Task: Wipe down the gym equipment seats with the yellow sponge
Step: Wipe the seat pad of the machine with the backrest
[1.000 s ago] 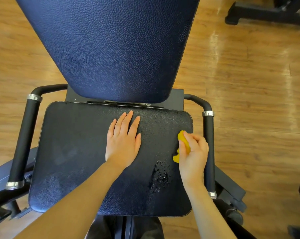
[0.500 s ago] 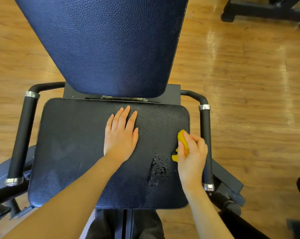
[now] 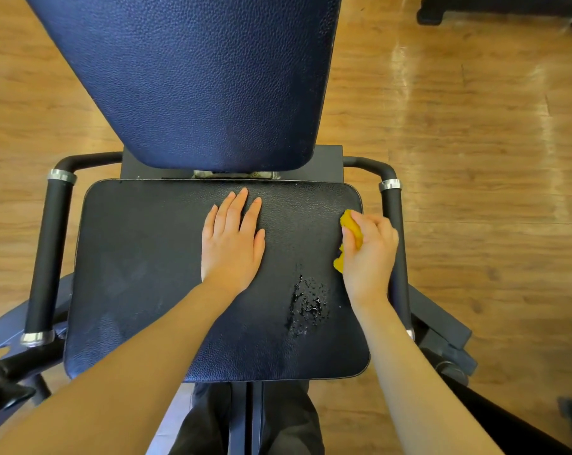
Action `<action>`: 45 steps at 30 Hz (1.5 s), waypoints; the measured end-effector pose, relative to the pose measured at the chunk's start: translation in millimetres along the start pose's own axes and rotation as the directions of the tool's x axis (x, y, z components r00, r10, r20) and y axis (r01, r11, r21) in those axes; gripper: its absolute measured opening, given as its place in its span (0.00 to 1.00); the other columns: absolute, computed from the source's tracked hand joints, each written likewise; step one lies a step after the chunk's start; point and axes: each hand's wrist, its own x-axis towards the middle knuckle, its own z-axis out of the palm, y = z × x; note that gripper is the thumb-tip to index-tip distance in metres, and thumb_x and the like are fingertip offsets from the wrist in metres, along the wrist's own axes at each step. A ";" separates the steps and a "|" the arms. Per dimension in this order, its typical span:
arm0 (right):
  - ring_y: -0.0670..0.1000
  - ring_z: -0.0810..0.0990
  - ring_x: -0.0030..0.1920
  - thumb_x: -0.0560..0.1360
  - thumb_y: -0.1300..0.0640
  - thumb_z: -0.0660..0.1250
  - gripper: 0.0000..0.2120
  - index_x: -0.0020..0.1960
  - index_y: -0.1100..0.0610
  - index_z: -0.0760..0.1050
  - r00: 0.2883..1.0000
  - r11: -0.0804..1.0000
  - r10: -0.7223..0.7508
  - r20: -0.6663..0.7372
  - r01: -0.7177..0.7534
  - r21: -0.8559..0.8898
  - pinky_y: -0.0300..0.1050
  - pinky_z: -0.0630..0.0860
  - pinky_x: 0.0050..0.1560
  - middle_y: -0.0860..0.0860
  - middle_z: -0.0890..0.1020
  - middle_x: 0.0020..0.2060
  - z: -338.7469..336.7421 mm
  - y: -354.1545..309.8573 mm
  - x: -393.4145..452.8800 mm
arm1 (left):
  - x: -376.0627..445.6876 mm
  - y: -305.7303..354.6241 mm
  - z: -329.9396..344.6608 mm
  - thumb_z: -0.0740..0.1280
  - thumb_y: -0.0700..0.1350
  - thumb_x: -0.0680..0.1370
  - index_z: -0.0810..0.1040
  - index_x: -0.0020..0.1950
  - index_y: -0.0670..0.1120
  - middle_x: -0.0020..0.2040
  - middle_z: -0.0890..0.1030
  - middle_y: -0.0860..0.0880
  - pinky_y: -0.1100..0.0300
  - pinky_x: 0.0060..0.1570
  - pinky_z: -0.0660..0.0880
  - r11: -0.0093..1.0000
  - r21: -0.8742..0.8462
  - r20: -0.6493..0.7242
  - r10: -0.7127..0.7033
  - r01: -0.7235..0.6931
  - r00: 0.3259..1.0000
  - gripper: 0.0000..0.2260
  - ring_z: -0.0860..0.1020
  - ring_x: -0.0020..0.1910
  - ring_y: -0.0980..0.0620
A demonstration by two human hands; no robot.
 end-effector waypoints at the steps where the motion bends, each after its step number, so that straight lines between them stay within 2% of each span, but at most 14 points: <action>1: 0.50 0.69 0.52 0.77 0.61 0.67 0.15 0.63 0.57 0.77 1.000 1.000 0.008 -0.003 -0.008 0.019 0.35 0.67 0.53 0.54 0.76 0.53 -1.0 0.4 -8.0 | -0.1 -0.2 0.2 0.53 0.51 0.81 0.66 0.74 0.44 0.74 0.65 0.42 0.46 0.73 0.55 1.000 -0.004 -0.006 0.003 -0.003 1.000 0.23 0.62 0.73 0.43; 3: 0.48 0.68 0.53 0.77 0.60 0.67 0.15 0.64 0.54 0.76 1.000 0.998 0.016 0.005 -0.017 0.066 0.35 0.75 0.47 0.51 0.74 0.55 -5.2 4.2 -34.1 | -0.1 -0.7 0.1 0.56 0.49 0.80 0.66 0.74 0.44 0.74 0.65 0.42 0.46 0.73 0.55 1.000 -0.013 -0.010 0.004 -0.005 1.000 0.22 0.63 0.74 0.43; 5: 0.48 0.68 0.53 0.77 0.59 0.67 0.15 0.63 0.53 0.76 1.000 0.997 0.027 0.015 -0.028 0.074 0.31 0.78 0.40 0.49 0.73 0.55 -10.1 8.1 -65.9 | 0.1 -1.1 -0.3 0.58 0.48 0.80 0.66 0.74 0.44 0.74 0.65 0.42 0.46 0.73 0.56 1.000 -0.020 -0.010 0.009 -0.009 1.000 0.23 0.63 0.74 0.43; 9: 0.46 0.68 0.53 0.75 0.60 0.69 0.15 0.62 0.57 0.78 0.999 0.998 0.047 0.020 -0.047 0.031 0.20 0.69 0.45 0.53 0.76 0.54 -15.2 10.2 -105.7 | -0.9 -2.8 -0.3 0.58 0.48 0.80 0.67 0.73 0.44 0.74 0.66 0.41 0.45 0.72 0.57 0.999 -0.037 -0.014 0.024 -0.025 1.000 0.22 0.63 0.73 0.42; 13: 0.49 0.71 0.52 0.75 0.60 0.69 0.14 0.61 0.57 0.79 0.999 0.999 0.042 -0.010 -0.042 -0.018 0.34 0.68 0.50 0.53 0.77 0.52 -9.6 5.9 -84.6 | -2.1 -4.4 -1.0 0.52 0.51 0.81 0.67 0.73 0.44 0.74 0.66 0.41 0.45 0.72 0.57 0.998 -0.039 -0.012 0.048 -0.049 0.999 0.23 0.62 0.73 0.42; 17: 0.53 0.72 0.51 0.75 0.64 0.69 0.14 0.60 0.60 0.79 0.999 1.000 0.001 -0.049 -0.001 0.009 0.32 0.62 0.52 0.55 0.77 0.50 1.6 -3.2 -48.4 | -3.4 -5.4 -2.0 0.59 0.48 0.80 0.67 0.74 0.43 0.74 0.65 0.41 0.45 0.73 0.56 0.997 -0.052 -0.009 0.053 -0.053 0.999 0.22 0.62 0.74 0.42; 21: 0.54 0.71 0.52 0.76 0.63 0.68 0.14 0.61 0.59 0.78 0.998 1.000 0.021 -0.056 -0.020 0.018 0.33 0.63 0.52 0.55 0.76 0.51 4.3 -5.3 -51.0 | -4.1 -6.0 -4.7 0.58 0.48 0.80 0.67 0.74 0.44 0.74 0.65 0.41 0.45 0.73 0.55 0.995 -0.079 0.003 0.058 -0.057 0.998 0.22 0.61 0.74 0.42; 25: 0.47 0.66 0.51 0.75 0.64 0.69 0.16 0.61 0.56 0.78 1.000 0.998 0.014 -0.022 -0.012 0.065 0.23 0.69 0.43 0.53 0.75 0.53 -4.3 -2.9 -98.7 | -7.0 -9.9 -6.1 0.61 0.46 0.80 0.67 0.74 0.43 0.75 0.64 0.40 0.45 0.73 0.55 0.992 -0.096 0.016 0.084 -0.082 0.996 0.22 0.61 0.75 0.41; 29: 0.43 0.65 0.52 0.73 0.64 0.71 0.16 0.60 0.57 0.79 0.999 0.999 0.044 -0.016 -0.043 0.031 0.19 0.64 0.50 0.54 0.76 0.52 -6.9 -3.8 -124.2 | -11.0 -14.4 -7.2 0.60 0.47 0.80 0.67 0.74 0.44 0.75 0.63 0.40 0.44 0.73 0.57 0.991 -0.096 0.044 0.102 -0.097 0.994 0.22 0.60 0.75 0.41; 34: 0.51 0.70 0.51 0.74 0.65 0.70 0.15 0.61 0.59 0.79 0.999 1.000 0.030 -0.018 -0.030 -0.001 0.33 0.63 0.51 0.55 0.76 0.51 5.4 -10.2 -85.0 | -16.8 -18.3 -7.9 0.58 0.48 0.80 0.67 0.74 0.44 0.75 0.64 0.40 0.44 0.73 0.58 0.989 -0.091 0.056 0.119 -0.114 0.991 0.22 0.61 0.75 0.41; 40: 0.52 0.70 0.53 0.77 0.62 0.68 0.14 0.62 0.57 0.78 0.998 0.998 0.064 -0.024 -0.063 0.027 0.38 0.66 0.51 0.54 0.76 0.52 16.0 -19.9 -60.3 | -23.8 -21.0 -8.2 0.58 0.47 0.80 0.66 0.74 0.44 0.75 0.63 0.41 0.44 0.73 0.59 0.989 -0.087 0.074 0.123 -0.116 0.990 0.22 0.60 0.75 0.41; 42: 0.51 0.69 0.53 0.76 0.61 0.68 0.15 0.62 0.57 0.78 0.998 0.998 0.054 -0.032 -0.053 0.031 0.34 0.66 0.50 0.53 0.76 0.52 12.7 -19.3 -76.8 | -27.1 -22.5 -8.3 0.59 0.47 0.80 0.66 0.74 0.44 0.75 0.63 0.41 0.44 0.73 0.58 0.989 -0.085 0.079 0.124 -0.117 0.989 0.22 0.60 0.75 0.41; 45: 0.52 0.70 0.51 0.74 0.64 0.70 0.15 0.60 0.58 0.78 0.999 0.998 0.041 -0.024 -0.040 0.048 0.21 0.65 0.47 0.54 0.76 0.52 5.5 -20.3 -111.0 | -29.9 -24.0 -9.9 0.59 0.47 0.80 0.66 0.74 0.45 0.76 0.63 0.41 0.45 0.73 0.58 0.989 -0.083 0.089 0.127 -0.120 0.988 0.22 0.60 0.75 0.41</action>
